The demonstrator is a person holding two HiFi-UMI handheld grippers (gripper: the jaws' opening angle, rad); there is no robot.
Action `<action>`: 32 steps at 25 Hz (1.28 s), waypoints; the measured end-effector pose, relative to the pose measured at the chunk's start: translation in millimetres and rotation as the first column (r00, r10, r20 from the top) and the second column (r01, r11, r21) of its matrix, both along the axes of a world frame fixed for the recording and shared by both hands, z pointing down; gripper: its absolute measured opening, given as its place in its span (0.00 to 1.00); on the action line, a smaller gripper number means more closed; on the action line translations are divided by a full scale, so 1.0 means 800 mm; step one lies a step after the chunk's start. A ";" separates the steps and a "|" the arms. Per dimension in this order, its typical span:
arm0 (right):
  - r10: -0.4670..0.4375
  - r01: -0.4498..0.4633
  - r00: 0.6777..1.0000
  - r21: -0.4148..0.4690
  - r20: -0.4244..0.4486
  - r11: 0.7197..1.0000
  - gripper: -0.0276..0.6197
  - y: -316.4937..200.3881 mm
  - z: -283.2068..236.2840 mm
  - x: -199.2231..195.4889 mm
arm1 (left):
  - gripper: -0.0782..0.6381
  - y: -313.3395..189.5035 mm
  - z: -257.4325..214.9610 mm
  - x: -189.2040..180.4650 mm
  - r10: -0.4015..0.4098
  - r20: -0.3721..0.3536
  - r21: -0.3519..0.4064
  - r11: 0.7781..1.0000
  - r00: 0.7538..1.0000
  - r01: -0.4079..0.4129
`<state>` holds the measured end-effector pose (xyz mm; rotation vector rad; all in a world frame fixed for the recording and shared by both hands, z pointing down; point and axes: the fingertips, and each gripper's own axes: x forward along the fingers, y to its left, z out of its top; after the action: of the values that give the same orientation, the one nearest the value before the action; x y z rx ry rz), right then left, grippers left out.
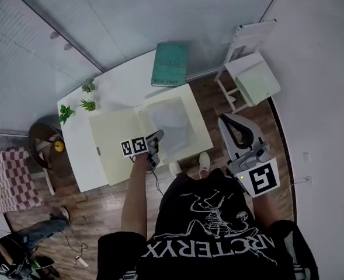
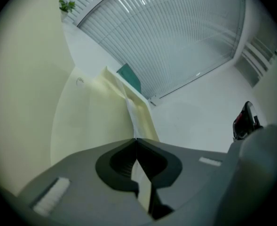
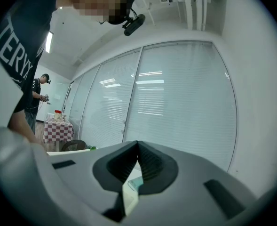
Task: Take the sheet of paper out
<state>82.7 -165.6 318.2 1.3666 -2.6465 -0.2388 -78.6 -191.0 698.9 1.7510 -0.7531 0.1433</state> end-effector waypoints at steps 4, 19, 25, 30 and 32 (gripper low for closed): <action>-0.025 0.025 1.000 0.006 0.018 1.000 0.06 -0.003 -0.002 -0.005 | 0.12 0.010 -0.050 -0.029 -0.070 0.060 0.119 0.991 0.996 0.063; -0.183 0.182 0.981 0.028 0.057 0.983 0.06 -0.009 -0.002 -0.063 | 0.12 0.031 -0.301 -0.159 -0.479 0.340 0.657 0.736 0.810 0.159; -0.149 0.147 0.986 0.034 0.076 0.989 0.06 -0.016 -0.007 -0.056 | 0.12 0.037 -0.394 -0.163 -0.614 0.372 0.805 0.587 0.696 0.088; -0.138 0.135 0.986 0.037 0.088 0.990 0.06 -0.021 -0.013 -0.052 | 0.12 0.040 -0.442 -0.139 -0.668 0.365 0.879 0.477 0.649 -0.004; -0.142 0.139 0.986 0.040 0.086 0.990 0.06 -0.020 -0.015 -0.053 | 0.12 0.042 -0.456 -0.129 -0.679 0.356 0.895 0.445 0.642 -0.025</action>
<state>40.5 -181.6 306.0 1.2288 -2.8286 -0.2463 -182.1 -157.8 334.1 2.4260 -2.0601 0.1357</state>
